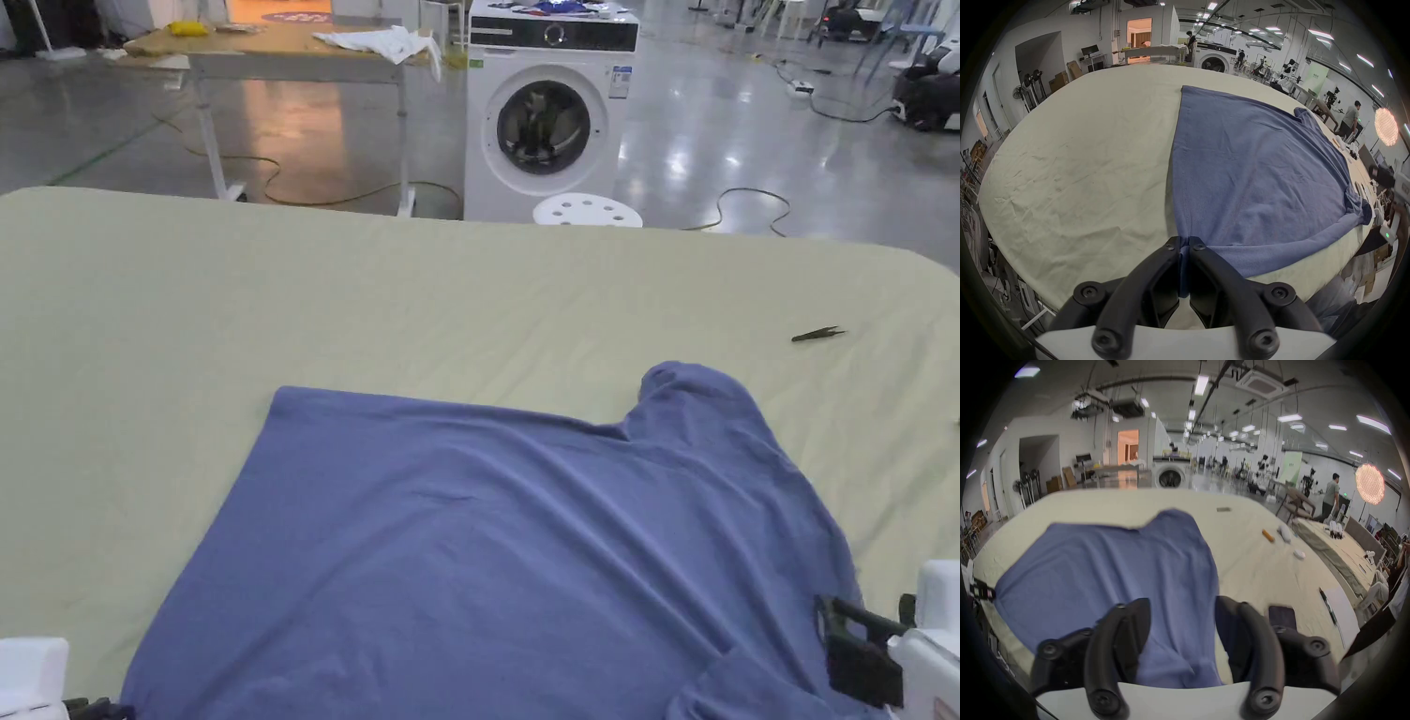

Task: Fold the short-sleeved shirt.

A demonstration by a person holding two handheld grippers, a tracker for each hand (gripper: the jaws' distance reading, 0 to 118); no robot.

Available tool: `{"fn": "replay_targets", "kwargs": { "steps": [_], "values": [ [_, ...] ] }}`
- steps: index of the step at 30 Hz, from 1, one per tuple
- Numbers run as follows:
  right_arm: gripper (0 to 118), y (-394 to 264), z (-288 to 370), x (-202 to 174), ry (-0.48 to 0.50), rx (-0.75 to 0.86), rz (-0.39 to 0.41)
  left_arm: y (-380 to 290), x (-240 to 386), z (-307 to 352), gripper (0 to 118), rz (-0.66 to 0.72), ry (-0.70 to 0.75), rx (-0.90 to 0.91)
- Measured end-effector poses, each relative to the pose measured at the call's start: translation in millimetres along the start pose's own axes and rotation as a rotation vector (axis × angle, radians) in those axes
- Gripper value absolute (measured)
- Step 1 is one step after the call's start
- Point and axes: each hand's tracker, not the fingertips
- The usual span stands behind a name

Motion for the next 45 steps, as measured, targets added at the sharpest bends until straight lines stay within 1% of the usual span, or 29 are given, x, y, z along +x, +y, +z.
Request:
{"fn": "replay_targets", "kwargs": {
  "steps": [3, 7, 9, 13, 14, 15, 16, 17, 18, 19, 20, 22, 24, 27, 30, 32, 35, 38, 45],
  "values": [
    [64, -26, 6, 9, 0.017, -0.116, 0.014, -1, -2, -2, 1, 0.009, -0.005, 0.001],
    [65, -56, 5, 10, 0.057, -0.263, -0.010, -3, 2, -6, 1, 0.004, 0.000, -0.007],
    [65, -70, -2, 8, 0.035, -0.303, 0.004, -4, 8, -4, 1, 0.001, 0.003, -0.010],
    [62, -82, -13, 1, 0.035, -0.297, 0.002, -5, 10, -5, 1, 0.002, 0.002, -0.016],
    [57, -79, -11, -2, 0.028, -0.294, 0.024, -6, 10, -5, 1, 0.002, 0.001, -0.017],
    [47, -76, -10, -6, 0.046, -0.298, 0.058, -6, 11, -4, 1, 0.004, 0.001, -0.017],
    [30, -74, -10, -9, 0.088, -0.299, 0.066, -6, 12, -4, 1, 0.005, 0.001, -0.016],
    [12, -75, -10, -12, 0.104, -0.299, 0.056, -6, 11, -3, 1, 0.005, 0.001, -0.015],
    [12, -74, -11, -15, 0.091, -0.307, 0.069, -6, 12, -3, 1, 0.004, 0.002, -0.015],
    [12, -73, -10, -18, 0.060, -0.309, 0.131, -6, 13, -2, 1, 0.004, 0.002, -0.013],
    [11, -71, -9, -17, 0.074, -0.308, 0.145, -7, 13, 0, 1, 0.005, 0.001, -0.011],
    [11, -65, -2, -10, 0.080, -0.305, 0.106, -7, 12, 5, 1, 0.009, 0.001, -0.004],
    [11, -59, 7, -6, 0.074, -0.295, 0.118, -6, 12, 11, 1, 0.014, -0.005, 0.007],
    [11, -45, 19, 3, 0.081, -0.280, 0.108, -5, 12, 20, 1, 0.026, -0.020, 0.028],
    [11, -35, 23, 7, 0.065, -0.260, 0.110, -1, 13, 27, 1, 0.041, -0.047, 0.047],
    [11, -27, 25, 12, 0.061, -0.233, 0.083, 2, 16, 32, 1, 0.045, -0.061, 0.067],
    [11, -14, 23, 17, 0.085, -0.210, 0.043, 14, 16, 37, 1, 0.045, -0.057, 0.108],
    [11, 2, 18, 18, 0.091, -0.178, 0.023, 35, 14, 37, 1, 0.070, -0.069, 0.160],
    [11, 55, -15, 16, 0.067, -0.095, 0.014, 104, 22, 19, 1, 0.053, -0.046, 0.240]
  ]
}}
